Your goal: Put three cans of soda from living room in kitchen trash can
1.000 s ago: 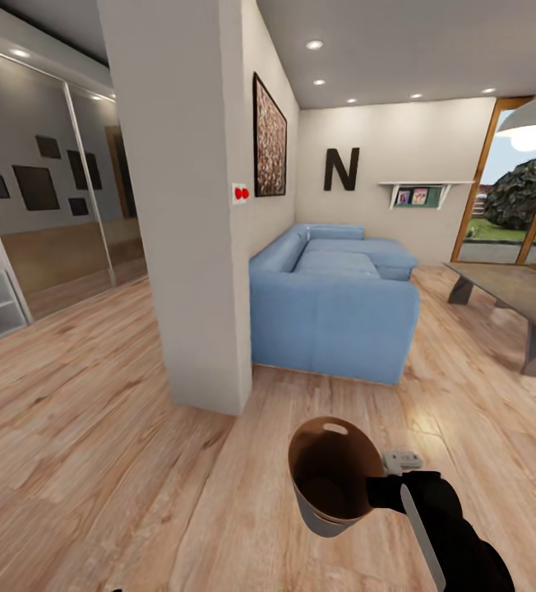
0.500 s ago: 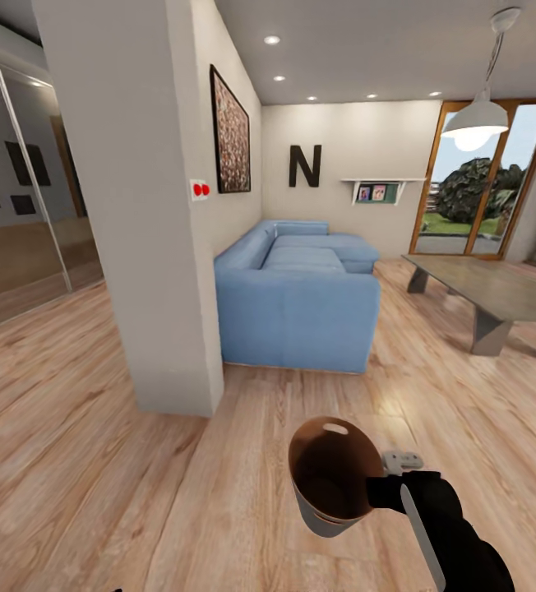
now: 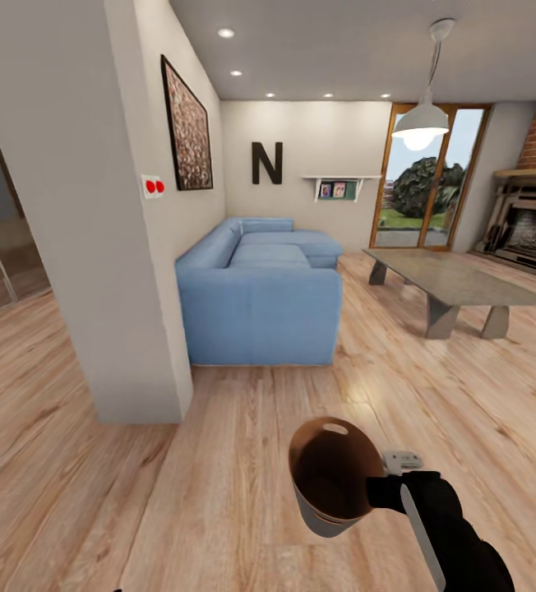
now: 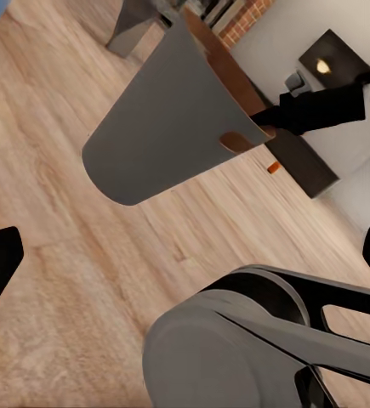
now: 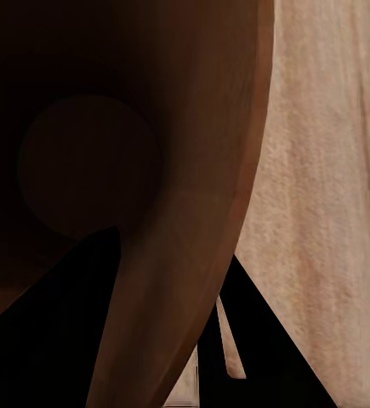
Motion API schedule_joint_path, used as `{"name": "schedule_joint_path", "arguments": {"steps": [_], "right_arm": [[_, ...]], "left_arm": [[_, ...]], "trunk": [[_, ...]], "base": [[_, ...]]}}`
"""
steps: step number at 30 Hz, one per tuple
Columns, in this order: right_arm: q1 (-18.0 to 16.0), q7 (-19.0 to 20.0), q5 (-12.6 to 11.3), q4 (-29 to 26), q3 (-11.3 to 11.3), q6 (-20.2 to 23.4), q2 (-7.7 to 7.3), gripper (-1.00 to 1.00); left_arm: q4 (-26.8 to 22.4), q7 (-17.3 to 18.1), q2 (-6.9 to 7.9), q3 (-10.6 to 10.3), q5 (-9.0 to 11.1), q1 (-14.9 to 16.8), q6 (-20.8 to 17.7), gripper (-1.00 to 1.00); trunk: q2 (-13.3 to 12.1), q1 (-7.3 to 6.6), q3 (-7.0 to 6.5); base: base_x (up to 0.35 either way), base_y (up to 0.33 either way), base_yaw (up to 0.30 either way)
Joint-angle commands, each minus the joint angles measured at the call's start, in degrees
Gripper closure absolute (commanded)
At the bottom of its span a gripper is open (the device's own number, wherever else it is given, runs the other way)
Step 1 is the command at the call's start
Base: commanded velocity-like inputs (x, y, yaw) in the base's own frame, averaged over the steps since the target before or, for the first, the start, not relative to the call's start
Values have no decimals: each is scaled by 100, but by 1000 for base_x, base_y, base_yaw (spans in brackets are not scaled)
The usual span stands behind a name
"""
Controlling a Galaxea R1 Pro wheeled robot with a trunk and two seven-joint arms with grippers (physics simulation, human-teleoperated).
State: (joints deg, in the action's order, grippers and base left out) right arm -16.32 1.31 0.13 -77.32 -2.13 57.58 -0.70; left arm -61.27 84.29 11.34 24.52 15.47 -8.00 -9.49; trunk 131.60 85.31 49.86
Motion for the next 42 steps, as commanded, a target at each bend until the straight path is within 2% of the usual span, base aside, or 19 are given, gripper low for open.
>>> {"name": "schedule_joint_path", "arguments": {"steps": [1,12,26,42], "right_arm": [[-3,0,-83,-3,2,-1,0,100],[-3,-1,-83,4,2,-1,0,100],[-3,0,-83,6,4,0,0,100],[-3,0,-83,93,11,-1,2,100]], "left_arm": [[-1,0,0,0,0,0,0,-100],[1,0,0,0,0,0,0,-100],[0,0,0,0,0,0,0,-100],[-5,0,0,0,0,0,0,-100]], "trunk": [[1,-1,4],[1,-1,52],[1,-1,73],[1,-1,134]], "base": [[0,0,-281],[0,0,-272],[0,0,-91],[0,0,-263]]}}
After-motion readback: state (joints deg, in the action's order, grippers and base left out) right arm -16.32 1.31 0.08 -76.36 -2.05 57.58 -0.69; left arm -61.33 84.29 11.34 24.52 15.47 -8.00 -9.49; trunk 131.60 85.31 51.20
